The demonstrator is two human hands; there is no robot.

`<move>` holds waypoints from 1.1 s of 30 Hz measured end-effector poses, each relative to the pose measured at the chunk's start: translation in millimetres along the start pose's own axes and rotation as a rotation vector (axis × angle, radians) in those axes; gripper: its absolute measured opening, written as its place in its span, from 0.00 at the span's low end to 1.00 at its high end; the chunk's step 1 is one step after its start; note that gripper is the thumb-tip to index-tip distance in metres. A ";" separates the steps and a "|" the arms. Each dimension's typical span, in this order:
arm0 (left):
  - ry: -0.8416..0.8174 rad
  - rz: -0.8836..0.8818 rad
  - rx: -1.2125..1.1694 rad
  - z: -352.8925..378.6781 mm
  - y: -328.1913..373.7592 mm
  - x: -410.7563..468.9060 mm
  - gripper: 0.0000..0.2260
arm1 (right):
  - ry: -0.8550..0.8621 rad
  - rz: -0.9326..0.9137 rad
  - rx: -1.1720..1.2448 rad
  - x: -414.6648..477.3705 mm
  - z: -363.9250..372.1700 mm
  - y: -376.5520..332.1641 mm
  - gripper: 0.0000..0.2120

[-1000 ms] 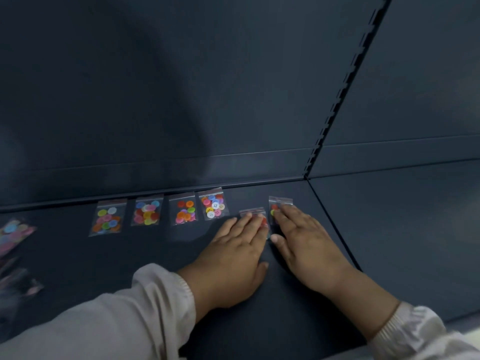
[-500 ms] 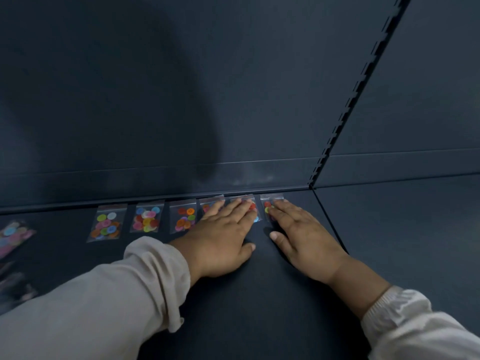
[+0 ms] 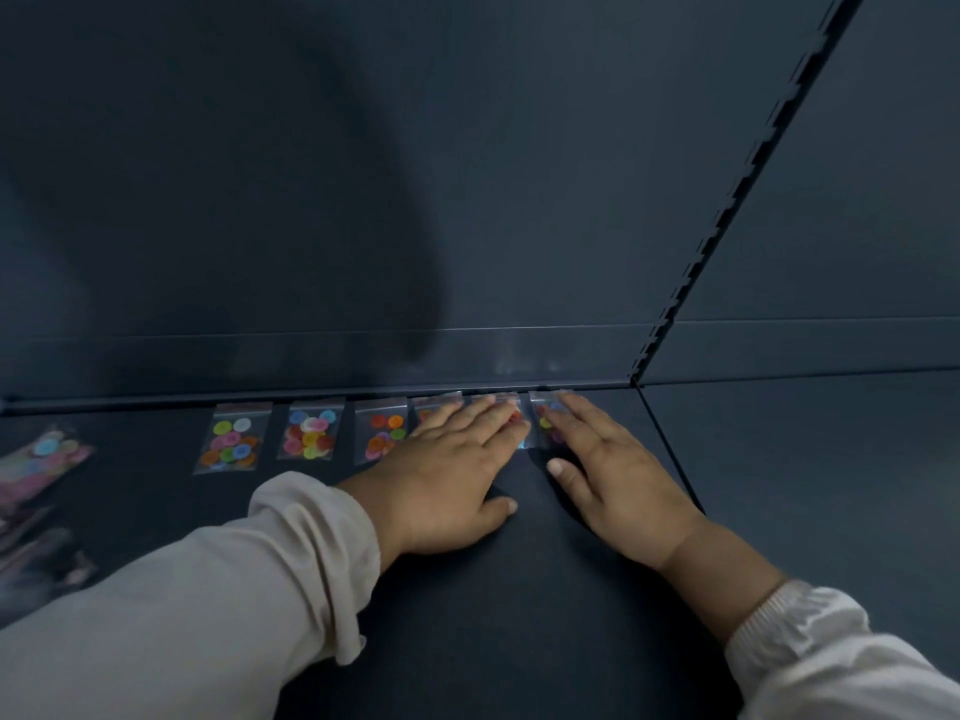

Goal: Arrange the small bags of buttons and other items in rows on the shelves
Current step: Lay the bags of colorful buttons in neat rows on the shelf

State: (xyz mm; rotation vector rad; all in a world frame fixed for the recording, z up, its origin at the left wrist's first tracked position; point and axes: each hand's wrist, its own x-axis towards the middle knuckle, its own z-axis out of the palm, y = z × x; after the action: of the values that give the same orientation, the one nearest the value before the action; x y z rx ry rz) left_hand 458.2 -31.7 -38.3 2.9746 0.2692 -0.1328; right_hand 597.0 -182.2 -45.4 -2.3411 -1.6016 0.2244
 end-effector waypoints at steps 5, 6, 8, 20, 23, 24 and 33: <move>0.108 -0.023 -0.019 -13.8 -3.3 -24.3 0.34 | 0.085 -0.014 0.001 6.1 -7.4 -26.7 0.28; 0.133 -0.040 -0.018 -16.6 -6.4 -32.6 0.34 | 0.097 -0.030 -0.001 8.9 -8.5 -36.1 0.30; 0.186 -0.088 -0.014 -21.7 -15.9 -52.2 0.33 | 0.108 -0.071 0.000 16.0 -8.0 -57.2 0.32; 0.173 -0.625 0.065 -29.9 -115.3 -211.9 0.40 | -0.057 -0.375 -0.047 71.8 44.8 -233.6 0.26; 0.183 -0.725 0.082 -29.3 -140.9 -253.1 0.43 | -0.113 -0.416 -0.030 81.8 59.8 -279.8 0.26; 0.184 -0.755 0.085 -29.8 -148.9 -265.7 0.44 | -0.128 -0.424 -0.020 85.2 65.9 -293.4 0.26; 0.295 -0.788 0.008 -31.9 -218.8 -322.1 0.19 | -0.118 -0.276 0.072 132.6 112.8 -365.9 0.20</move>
State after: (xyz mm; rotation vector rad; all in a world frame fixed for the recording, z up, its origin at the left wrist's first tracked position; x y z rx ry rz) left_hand 104.4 130.9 -5.4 2.6970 1.4506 0.2218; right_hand 289.8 81.5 -27.3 -2.0591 -1.9150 0.3571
